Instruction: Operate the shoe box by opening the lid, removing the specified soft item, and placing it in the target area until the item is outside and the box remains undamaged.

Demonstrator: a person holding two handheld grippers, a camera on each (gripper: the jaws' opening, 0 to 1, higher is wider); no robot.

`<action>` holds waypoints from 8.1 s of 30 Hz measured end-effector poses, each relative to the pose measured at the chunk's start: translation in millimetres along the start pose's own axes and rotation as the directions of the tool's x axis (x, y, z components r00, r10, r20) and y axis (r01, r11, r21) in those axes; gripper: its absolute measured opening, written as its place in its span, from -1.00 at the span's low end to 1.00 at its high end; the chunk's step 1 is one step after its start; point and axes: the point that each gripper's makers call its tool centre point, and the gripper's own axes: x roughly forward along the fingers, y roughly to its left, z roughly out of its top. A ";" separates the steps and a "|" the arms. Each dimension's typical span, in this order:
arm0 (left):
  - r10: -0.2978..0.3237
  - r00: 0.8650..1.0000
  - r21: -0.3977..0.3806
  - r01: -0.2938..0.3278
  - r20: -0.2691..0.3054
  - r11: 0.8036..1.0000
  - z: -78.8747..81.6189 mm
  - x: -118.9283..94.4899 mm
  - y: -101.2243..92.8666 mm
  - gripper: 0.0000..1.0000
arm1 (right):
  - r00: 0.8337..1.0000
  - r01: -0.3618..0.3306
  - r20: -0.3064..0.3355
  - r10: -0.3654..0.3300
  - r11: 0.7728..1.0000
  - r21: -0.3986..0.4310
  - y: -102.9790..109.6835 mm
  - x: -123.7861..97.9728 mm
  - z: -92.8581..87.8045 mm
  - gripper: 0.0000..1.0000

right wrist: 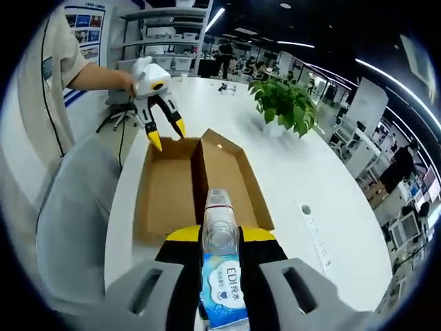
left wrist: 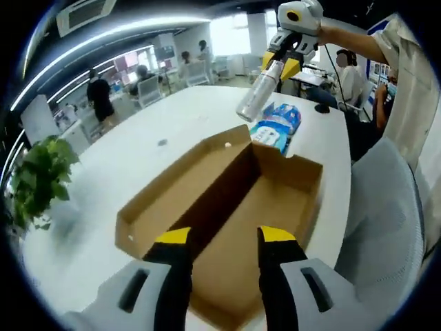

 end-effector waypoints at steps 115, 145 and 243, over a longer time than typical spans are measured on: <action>0.228 0.942 -0.548 -0.330 -0.247 0.769 -117.6 -19.0 17.1 -0.89 | 0.912 0.071 -0.401 0.084 0.931 0.358 -78.9 119.6 -67.1 -0.52; 0.310 0.909 -0.624 -0.416 -0.278 0.662 -126.8 -21.5 24.8 -0.99 | 0.890 0.363 -0.455 0.023 0.567 0.739 -67.8 152.7 -109.8 -0.94; 0.358 0.934 -0.604 -0.292 -0.012 0.741 -100.4 -75.3 5.7 -0.39 | 0.897 0.298 0.114 -0.427 0.775 0.558 113.4 45.2 -20.7 -0.80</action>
